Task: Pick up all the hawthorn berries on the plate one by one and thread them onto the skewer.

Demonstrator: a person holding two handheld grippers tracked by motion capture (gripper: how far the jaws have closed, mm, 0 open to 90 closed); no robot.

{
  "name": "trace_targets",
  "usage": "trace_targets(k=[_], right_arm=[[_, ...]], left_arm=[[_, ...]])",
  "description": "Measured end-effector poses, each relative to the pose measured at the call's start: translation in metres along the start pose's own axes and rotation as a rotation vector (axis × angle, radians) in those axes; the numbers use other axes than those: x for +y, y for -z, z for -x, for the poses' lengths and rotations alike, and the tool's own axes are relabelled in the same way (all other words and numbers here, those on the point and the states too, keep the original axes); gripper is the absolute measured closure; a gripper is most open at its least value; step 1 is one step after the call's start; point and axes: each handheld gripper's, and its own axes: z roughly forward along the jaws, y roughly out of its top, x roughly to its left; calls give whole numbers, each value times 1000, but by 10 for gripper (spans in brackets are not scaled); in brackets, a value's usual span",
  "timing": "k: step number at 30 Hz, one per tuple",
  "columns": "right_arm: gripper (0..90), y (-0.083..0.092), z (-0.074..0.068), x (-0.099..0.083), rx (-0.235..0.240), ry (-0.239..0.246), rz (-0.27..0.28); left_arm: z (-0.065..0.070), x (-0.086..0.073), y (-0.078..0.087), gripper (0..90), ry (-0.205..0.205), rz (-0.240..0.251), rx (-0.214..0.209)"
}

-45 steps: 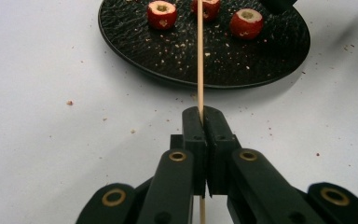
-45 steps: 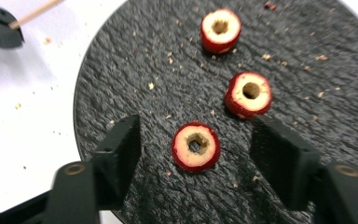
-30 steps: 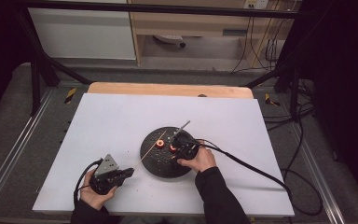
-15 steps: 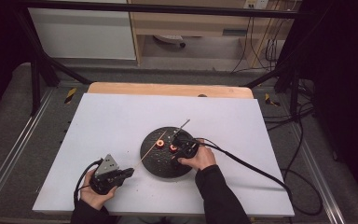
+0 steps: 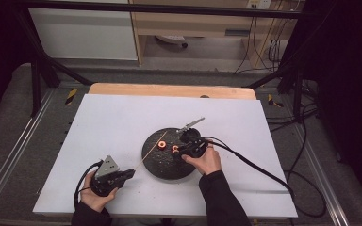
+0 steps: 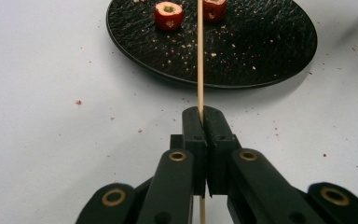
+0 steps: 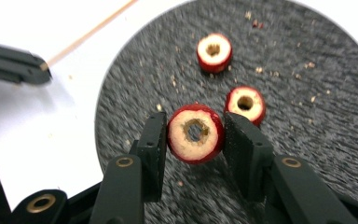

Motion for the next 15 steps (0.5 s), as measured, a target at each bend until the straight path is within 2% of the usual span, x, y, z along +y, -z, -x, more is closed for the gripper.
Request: trace_targets(k=[3, 4, 5, 6, 7, 8, 11, 12, 13, 15], right_arm=[[610, 2, -1, -5, 12, -26, 78], [610, 2, -3, -9, 19, -41, 128], [610, 1, -3, -12, 31, -48, 154], [610, 1, -3, -12, 31, -48, 154], [610, 1, -4, -15, 40, -62, 183], [610, 1, -6, -19, 42, -81, 239], [610, 1, -8, -23, 61, -115, 326], [610, 1, -8, -23, 61, -115, 326], [611, 1, -10, -25, 51, -131, 361], [611, 0, -10, -27, 52, -145, 391]], left_arm=[[-1, 0, 0, 882, 2, 2, 1], [-1, 0, 0, 882, 2, 3, 1], [-1, 0, 1, 882, 2, 5, 2], [-1, 0, 1, 882, 2, 6, 2], [-1, 0, 1, 882, 2, 8, 2], [-1, 0, 1, 882, 3, 8, 3], [-1, 0, 1, 882, 7, 11, 5], [-1, 0, 1, 882, 8, 13, 5], [-2, -1, 2, 882, 9, 16, 8], [-2, -1, 2, 882, 14, 20, 10]])
